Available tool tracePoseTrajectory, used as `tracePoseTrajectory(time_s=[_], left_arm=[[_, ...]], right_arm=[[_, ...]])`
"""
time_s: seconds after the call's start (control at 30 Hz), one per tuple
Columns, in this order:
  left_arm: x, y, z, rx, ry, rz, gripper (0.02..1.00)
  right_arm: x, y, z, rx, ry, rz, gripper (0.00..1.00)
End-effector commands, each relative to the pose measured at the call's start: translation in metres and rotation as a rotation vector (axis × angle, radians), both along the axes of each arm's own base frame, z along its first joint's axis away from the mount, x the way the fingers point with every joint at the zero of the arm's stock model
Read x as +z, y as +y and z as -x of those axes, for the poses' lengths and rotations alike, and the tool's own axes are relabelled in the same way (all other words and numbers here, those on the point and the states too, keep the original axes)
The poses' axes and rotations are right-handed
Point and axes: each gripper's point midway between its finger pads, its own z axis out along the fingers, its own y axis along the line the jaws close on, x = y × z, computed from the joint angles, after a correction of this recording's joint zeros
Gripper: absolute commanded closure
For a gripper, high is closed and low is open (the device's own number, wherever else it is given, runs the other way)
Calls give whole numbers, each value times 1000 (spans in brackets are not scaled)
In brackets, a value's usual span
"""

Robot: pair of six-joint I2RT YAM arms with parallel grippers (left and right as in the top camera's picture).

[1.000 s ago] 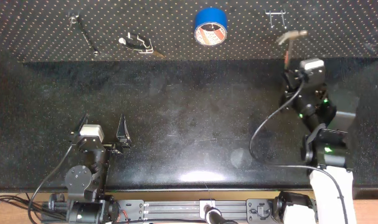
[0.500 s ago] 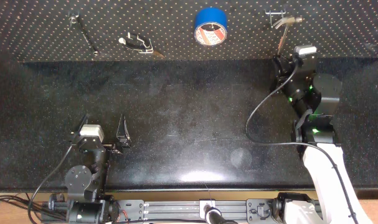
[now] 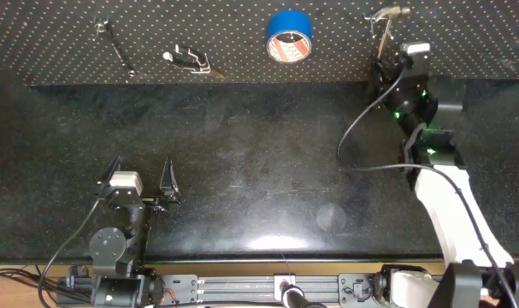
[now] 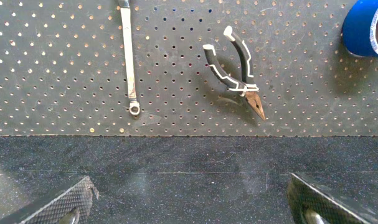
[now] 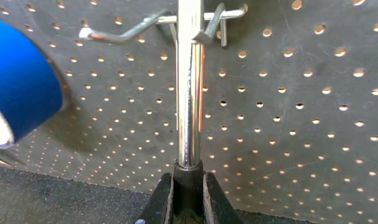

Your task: Place Tools Onto Pegboard

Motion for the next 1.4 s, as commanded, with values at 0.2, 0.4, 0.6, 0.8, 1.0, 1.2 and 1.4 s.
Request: tracePoseTrajectory(time_s=[0.2, 0.4, 0.6, 0.8, 1.0, 1.2, 1.4], left_arm=[[0, 0, 0, -2, -2, -13, 23], [0, 0, 0, -2, -2, -13, 27], [0, 0, 0, -2, -2, -13, 25], [0, 0, 0, -2, -2, -13, 25], [0, 0, 0, -2, -2, -13, 25], [0, 0, 0, -2, -2, -13, 23], [0, 0, 0, -2, -2, -13, 23]], right_arm=[[8, 5, -17, 9, -19, -36, 88], [8, 3, -17, 4, -19, -40, 82], [17, -16, 53, -65, -85, -49, 80], [-4, -12, 163, -108, -197, -30, 77], [-50, -5, 200, -114, -9, -56, 77], [-128, 13, 249, -77, 367, -98, 75], [-69, 7, 220, -94, 53, -18, 27]])
